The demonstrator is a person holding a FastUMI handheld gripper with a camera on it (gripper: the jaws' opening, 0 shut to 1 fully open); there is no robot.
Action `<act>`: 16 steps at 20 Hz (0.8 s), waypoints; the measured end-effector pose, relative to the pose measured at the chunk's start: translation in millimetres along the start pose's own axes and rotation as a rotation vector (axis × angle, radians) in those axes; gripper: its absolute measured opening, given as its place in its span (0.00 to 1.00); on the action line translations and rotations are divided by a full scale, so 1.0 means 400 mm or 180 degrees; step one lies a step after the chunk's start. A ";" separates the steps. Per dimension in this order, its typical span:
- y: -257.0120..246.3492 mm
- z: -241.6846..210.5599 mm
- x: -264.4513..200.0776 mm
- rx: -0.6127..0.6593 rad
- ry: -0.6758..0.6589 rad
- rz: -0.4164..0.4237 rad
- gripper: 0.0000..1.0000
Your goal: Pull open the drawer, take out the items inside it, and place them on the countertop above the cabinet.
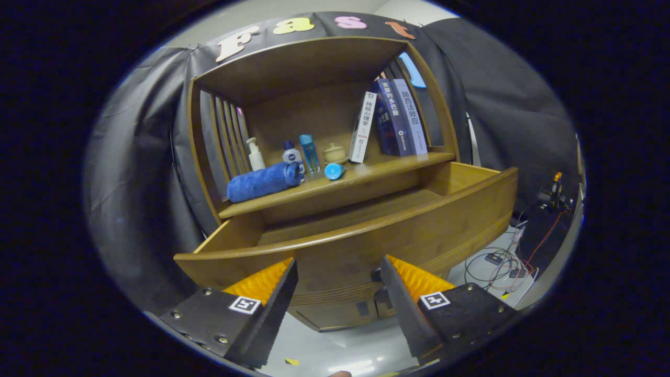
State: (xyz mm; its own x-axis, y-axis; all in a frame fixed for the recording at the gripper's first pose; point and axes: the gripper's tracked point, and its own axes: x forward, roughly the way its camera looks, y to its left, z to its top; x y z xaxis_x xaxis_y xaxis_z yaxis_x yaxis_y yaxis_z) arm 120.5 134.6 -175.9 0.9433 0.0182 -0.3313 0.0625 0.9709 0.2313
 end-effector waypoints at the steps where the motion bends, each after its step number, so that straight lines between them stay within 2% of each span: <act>1: 0.005 -0.005 0.003 -0.0022 0.0021 0.0016 0.95; 16: 0.018 0.006 0.020 -0.0061 0.0036 0.0256 0.95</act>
State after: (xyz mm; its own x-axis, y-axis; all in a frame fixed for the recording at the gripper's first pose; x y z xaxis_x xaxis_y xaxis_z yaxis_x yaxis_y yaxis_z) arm 129.3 141.3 -174.6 0.9413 0.0989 -0.3226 -0.0197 0.9705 0.2401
